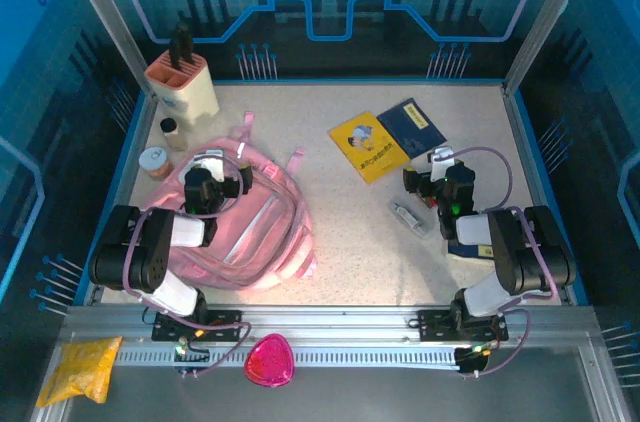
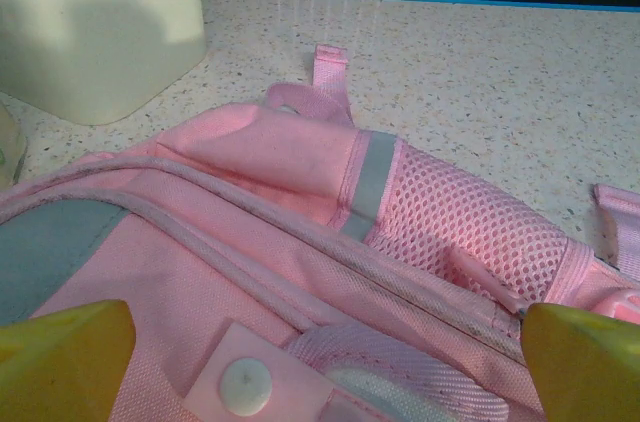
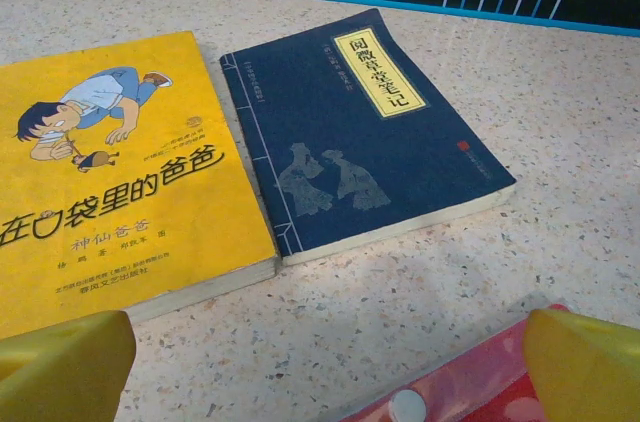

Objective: Pack the student bag
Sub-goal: Move the student bag to the center of the table.

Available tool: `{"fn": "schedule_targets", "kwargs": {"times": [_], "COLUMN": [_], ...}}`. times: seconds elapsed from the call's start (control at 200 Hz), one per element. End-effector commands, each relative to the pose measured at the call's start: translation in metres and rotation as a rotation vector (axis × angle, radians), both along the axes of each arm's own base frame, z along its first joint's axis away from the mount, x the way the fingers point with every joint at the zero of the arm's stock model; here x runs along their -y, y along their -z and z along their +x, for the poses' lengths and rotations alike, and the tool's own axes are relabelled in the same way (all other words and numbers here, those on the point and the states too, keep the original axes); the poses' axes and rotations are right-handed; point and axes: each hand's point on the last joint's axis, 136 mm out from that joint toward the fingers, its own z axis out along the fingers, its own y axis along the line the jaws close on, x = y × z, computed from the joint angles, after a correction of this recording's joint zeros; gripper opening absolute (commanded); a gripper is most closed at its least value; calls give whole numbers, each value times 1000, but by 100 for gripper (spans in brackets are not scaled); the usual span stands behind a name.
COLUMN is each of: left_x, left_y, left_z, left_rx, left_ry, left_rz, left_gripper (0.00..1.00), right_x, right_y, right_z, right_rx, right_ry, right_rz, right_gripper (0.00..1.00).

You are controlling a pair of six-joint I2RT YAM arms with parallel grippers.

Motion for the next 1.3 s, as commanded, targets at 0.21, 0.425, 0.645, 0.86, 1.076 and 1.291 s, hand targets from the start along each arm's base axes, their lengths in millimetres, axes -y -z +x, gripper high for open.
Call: {"fn": "schedule_targets", "kwargs": {"times": [0.21,0.425,0.645,0.86,1.076,1.291], "left_x": [0,0,0,0,0,-3], "left_y": [-8,-9,-8,-8,-8,-12], "left_z": [6,6,6,6,5,4], "left_rx": [24,25,24,24,23,36], "left_ry": [8,9,8,8,8,-7], "left_rz": [7,7,7,7,6,7], "left_gripper": [99,99,99,99,99,99], "right_x": [0,-1,-2,-3,-2,-3], "right_y": [-9,-10,-10,-10,-10,-17], "right_z": [6,6,5,5,6,1], "right_rx": [38,41,44,43,37,58], "right_ry": [-9,-13,-14,-17,-24,-35], "right_rz": [-3,-10,-17,-14,0,1], "right_gripper": [100,100,100,100,100,100]}}
